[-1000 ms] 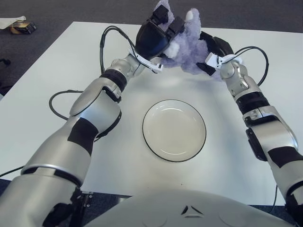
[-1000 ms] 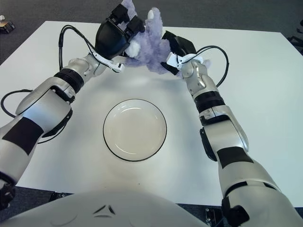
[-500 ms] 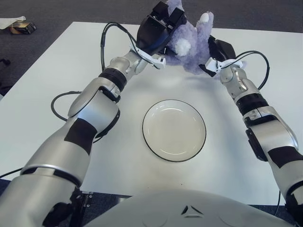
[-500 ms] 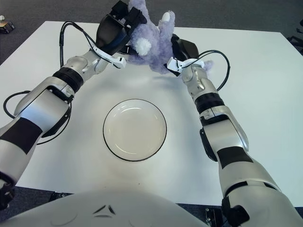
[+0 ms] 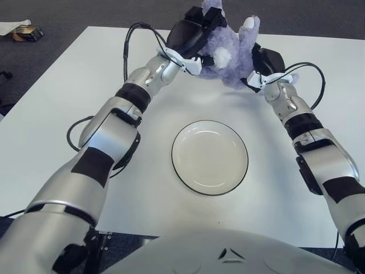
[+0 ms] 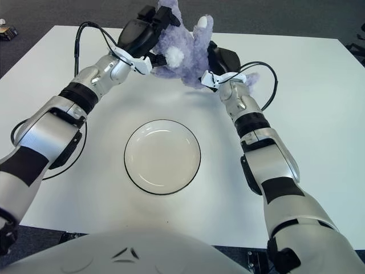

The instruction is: Put the doll into the plate.

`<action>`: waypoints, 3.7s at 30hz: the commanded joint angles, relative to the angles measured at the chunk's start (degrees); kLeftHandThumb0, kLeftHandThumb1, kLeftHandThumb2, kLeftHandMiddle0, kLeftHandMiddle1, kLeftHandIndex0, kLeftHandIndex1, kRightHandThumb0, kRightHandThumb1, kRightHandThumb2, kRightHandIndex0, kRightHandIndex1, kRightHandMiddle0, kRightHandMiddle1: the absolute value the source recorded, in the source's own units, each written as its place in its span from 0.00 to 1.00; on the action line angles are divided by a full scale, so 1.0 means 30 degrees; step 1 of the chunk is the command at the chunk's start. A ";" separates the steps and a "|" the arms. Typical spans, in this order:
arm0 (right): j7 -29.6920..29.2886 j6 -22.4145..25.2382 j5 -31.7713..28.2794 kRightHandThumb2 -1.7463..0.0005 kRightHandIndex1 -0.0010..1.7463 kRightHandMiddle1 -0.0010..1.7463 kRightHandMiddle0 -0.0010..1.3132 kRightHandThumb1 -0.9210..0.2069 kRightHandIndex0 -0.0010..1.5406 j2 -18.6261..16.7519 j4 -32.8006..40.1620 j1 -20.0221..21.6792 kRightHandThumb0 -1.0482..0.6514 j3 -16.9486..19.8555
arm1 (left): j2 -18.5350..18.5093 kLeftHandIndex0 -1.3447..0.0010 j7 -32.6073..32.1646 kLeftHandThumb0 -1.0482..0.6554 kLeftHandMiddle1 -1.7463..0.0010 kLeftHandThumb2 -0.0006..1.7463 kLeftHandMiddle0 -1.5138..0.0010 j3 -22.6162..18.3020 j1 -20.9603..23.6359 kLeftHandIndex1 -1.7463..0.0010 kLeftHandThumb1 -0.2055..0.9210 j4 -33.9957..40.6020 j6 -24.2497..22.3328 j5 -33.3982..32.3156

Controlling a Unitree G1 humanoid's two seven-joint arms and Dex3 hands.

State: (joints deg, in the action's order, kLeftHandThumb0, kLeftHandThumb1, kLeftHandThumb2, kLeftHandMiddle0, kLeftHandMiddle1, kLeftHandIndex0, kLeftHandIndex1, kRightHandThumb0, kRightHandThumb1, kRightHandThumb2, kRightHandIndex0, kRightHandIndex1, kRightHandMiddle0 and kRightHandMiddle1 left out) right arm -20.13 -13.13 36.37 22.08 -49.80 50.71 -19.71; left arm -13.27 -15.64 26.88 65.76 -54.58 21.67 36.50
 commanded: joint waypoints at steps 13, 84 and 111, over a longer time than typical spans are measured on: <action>-0.3835 -0.0490 0.3232 0.04 0.94 1.00 0.49 0.84 0.58 0.1056 0.0051 -0.0155 0.62 -0.1957 | -0.0872 1.00 0.7026 0.00 0.39 0.42 1.00 -0.2076 -0.0506 0.48 1.00 0.4087 -0.0742 -0.3038; -0.8141 0.3063 0.7615 0.14 0.92 1.00 0.40 0.71 0.53 0.2874 0.0881 0.0895 0.62 -0.3591 | -0.3588 1.00 1.5904 0.02 0.89 0.18 1.00 0.1327 -0.1824 0.84 1.00 1.4506 -0.7654 0.6521; -0.7090 0.4099 0.7937 0.12 0.96 1.00 0.40 0.72 0.51 0.3161 0.4993 -0.0800 0.62 -0.2718 | 0.0292 1.00 1.3407 0.07 0.80 0.15 1.00 0.2659 0.0437 0.82 1.00 0.5738 -0.9859 0.7811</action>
State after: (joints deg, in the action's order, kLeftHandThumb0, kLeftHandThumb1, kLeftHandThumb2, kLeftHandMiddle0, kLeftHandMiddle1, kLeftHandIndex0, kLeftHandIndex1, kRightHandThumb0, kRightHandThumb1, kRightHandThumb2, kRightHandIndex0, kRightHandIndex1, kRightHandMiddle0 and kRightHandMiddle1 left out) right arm -41.25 -1.53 59.91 30.74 -37.09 48.66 -28.89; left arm -13.53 26.36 34.99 65.45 -35.87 -6.83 60.72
